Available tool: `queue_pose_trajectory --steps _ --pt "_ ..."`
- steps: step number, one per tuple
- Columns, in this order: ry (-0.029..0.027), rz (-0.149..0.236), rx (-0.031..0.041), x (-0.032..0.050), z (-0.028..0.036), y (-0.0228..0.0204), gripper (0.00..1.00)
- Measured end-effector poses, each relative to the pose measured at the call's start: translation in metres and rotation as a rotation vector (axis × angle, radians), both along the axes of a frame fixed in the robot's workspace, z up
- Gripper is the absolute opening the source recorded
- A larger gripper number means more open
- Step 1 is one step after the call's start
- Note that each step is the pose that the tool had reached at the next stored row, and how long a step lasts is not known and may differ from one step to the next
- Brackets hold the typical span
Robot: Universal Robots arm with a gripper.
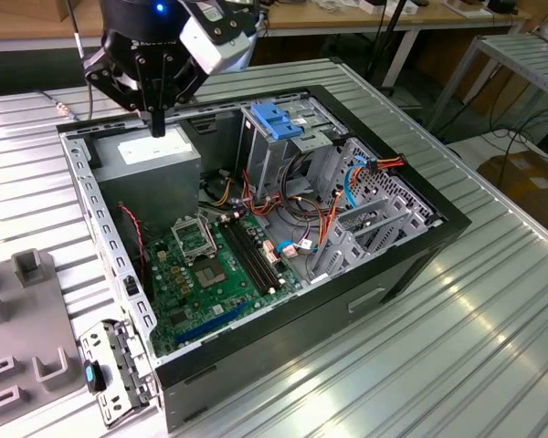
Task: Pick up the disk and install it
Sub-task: 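Reach for the disk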
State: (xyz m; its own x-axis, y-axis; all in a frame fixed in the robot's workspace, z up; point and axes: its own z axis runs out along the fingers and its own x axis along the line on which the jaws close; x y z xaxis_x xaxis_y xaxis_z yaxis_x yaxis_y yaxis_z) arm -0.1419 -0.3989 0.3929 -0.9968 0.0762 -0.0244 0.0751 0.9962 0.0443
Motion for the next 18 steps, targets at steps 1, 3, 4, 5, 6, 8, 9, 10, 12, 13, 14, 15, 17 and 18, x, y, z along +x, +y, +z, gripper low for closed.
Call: queue_pose_trajectory --steps 1,3,4,5,6,8,9,10,12,13,14,15,17,18 --pt "-0.0001 0.0 0.0 -0.0002 0.0 0.0 0.11" --pt "-0.0001 0.0 0.0 -0.0008 -0.0001 0.0 0.11" --pt "-0.0001 0.0 0.0 -0.0011 -0.0001 0.0 0.11" --pt "0.0 0.0 0.0 -0.0014 -0.0001 0.0 0.11" --pt "0.0 0.0 0.0 -0.0019 -0.0001 0.0 0.11" --pt "0.0 0.0 0.0 -0.0026 -0.0002 0.0 0.11" --pt "-0.0001 0.0 0.0 -0.0031 -0.0002 0.0 0.11" --pt "-0.0001 0.0 0.0 -0.0035 -0.0002 0.0 0.11" --pt "-0.0001 0.0 0.0 -0.0047 -0.0003 0.0 0.11" --pt "-0.0001 0.0 0.0 -0.005 -0.0003 0.0 0.11" --pt "-0.0001 0.0 0.0 -0.0055 -0.0003 0.0 0.11" --pt "-0.0001 0.0 0.0001 -0.0058 -0.0003 0.0 0.11" --pt "0.0 0.0 0.0 -0.0068 -0.0004 0.0 0.11" --pt "-0.0001 0.0 0.0 -0.0072 -0.0004 0.0 0.11"
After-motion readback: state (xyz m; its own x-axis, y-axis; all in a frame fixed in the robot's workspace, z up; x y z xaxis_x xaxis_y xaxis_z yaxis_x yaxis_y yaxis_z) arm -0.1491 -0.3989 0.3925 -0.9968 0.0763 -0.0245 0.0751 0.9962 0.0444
